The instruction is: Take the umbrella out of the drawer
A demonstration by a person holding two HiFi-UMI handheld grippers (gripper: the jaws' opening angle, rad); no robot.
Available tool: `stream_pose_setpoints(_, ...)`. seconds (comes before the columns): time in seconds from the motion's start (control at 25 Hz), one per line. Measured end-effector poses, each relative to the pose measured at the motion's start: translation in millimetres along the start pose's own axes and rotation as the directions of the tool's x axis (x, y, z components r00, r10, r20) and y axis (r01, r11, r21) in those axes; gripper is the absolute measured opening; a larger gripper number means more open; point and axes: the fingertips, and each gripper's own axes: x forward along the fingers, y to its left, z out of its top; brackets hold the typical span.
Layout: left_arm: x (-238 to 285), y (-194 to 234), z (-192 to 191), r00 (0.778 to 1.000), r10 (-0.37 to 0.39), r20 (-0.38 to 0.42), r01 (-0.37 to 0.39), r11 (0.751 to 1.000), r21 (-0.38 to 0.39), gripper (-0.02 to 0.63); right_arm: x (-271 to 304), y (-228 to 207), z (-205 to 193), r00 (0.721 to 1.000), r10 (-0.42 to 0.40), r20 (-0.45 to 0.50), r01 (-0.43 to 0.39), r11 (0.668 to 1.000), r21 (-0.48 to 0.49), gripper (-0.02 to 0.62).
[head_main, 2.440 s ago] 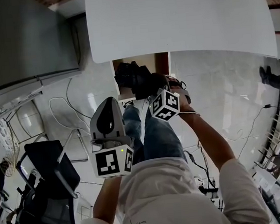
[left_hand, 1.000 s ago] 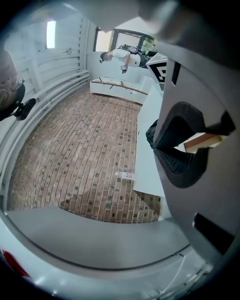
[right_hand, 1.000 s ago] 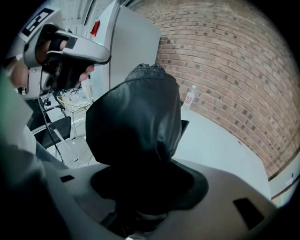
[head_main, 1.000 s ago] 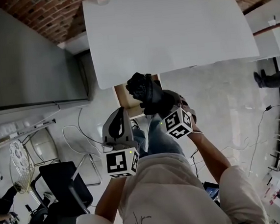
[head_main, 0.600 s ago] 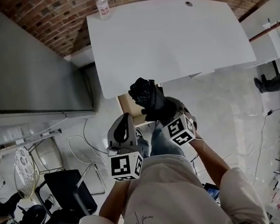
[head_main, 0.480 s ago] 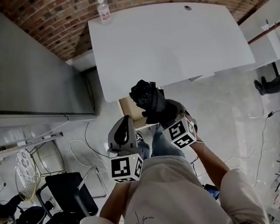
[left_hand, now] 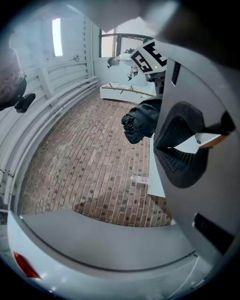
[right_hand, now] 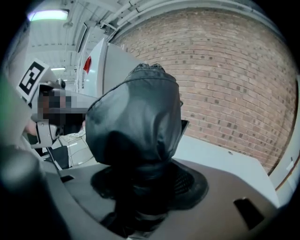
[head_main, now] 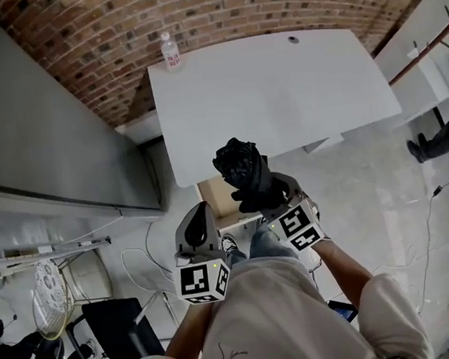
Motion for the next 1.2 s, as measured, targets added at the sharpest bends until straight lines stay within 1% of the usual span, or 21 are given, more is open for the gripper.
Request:
stream_pose_setpoints(0.2, 1.4, 1.3, 12.8, 0.999, -0.009, 0.039, 0.009, 1.0, 0.01, 0.017, -16.2, -5.6, 27.5, 0.996, -0.024, 0.083, 0.021, 0.999, 0.033, 0.241)
stream_pose_setpoints(0.4, -3.4, 5.4, 19.2, 0.998, -0.016, 0.054, 0.016, 1.0, 0.011, 0.017, -36.5, -5.1, 42.1, 0.992, -0.05, 0.119, 0.042, 0.996, 0.074, 0.241)
stream_pose_setpoints(0.8, -11.5, 15.0, 33.0, 0.997, -0.014, 0.075, 0.013, 1.0, 0.014, 0.017, -73.4, -15.8, 72.5, 0.956, -0.142, 0.255, 0.108, 0.984, 0.141, 0.241)
stream_pose_setpoints(1.0, -17.2, 20.9, 41.9, 0.995, -0.004, 0.095, 0.002, 1.0, 0.018, 0.017, -85.1, -16.2, 85.6, 0.937, -0.157, 0.312, 0.1, 0.976, 0.193, 0.241)
stream_pose_setpoints(1.2, -16.9, 23.7, 47.4, 0.995, -0.009, 0.104, 0.008, 1.0, 0.012, 0.017, -88.7, -13.6, 95.0, 0.933, -0.151, 0.328, 0.094, 0.979, 0.183, 0.239)
